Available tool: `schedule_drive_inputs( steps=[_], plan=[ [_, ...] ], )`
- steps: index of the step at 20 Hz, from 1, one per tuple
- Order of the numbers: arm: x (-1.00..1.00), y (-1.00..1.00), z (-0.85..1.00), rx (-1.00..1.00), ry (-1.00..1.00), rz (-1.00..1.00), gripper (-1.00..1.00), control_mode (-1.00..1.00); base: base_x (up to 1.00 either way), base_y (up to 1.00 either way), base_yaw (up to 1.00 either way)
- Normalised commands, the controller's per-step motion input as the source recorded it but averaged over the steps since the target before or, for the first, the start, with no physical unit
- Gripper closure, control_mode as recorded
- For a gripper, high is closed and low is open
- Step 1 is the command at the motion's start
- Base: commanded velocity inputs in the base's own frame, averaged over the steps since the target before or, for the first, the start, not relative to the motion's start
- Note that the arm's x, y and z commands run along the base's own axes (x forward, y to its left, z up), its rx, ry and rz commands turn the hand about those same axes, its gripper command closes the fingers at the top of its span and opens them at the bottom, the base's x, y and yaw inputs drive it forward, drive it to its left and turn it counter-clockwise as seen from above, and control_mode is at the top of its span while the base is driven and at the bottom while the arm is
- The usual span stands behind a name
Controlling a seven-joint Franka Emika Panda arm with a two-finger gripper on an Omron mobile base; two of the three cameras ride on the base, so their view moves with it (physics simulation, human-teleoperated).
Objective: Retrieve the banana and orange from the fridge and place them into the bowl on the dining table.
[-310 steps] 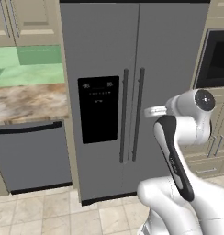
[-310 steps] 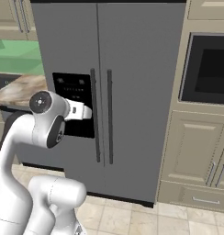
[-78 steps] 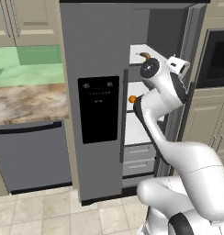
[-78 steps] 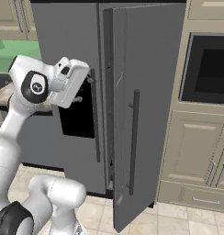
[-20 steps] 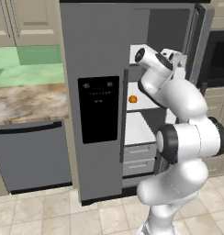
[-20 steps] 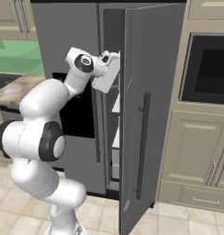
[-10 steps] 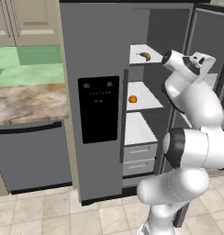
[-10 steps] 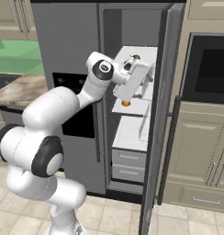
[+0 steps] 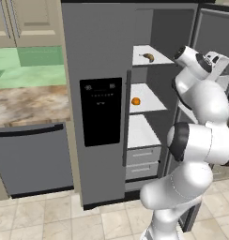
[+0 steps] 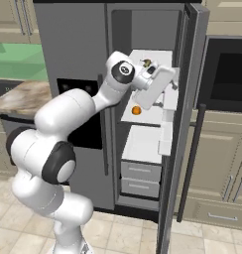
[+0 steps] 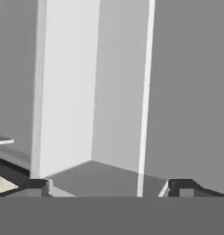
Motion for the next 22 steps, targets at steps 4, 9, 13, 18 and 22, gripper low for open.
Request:
schedule_drive_inputs(
  steps=[4, 9, 13, 18, 22],
  plan=[
    [-0.52, -0.48, 0.08, 0.04, -0.08, 0.02, -1.0, -1.0, 0.0, 0.0, 0.0],
    [-1.0, 0.21, 0.36, 0.0, -0.29, 0.07, -1.0, -1.0, 0.0, 0.0, 0.0],
    [-0.8, 0.52, 0.44, 0.0, -0.3, 0.01, -1.0, -1.0, 0.0, 0.0, 0.0],
    [-0.22, 0.72, 0.05, 0.02, -0.13, 0.0, -1.0, -1.0, 0.0, 0.0, 0.0],
    [-0.01, 0.73, -0.02, 0.19, -0.04, 0.0, -1.0, -1.0, 0.0, 0.0, 0.0]
  ],
)
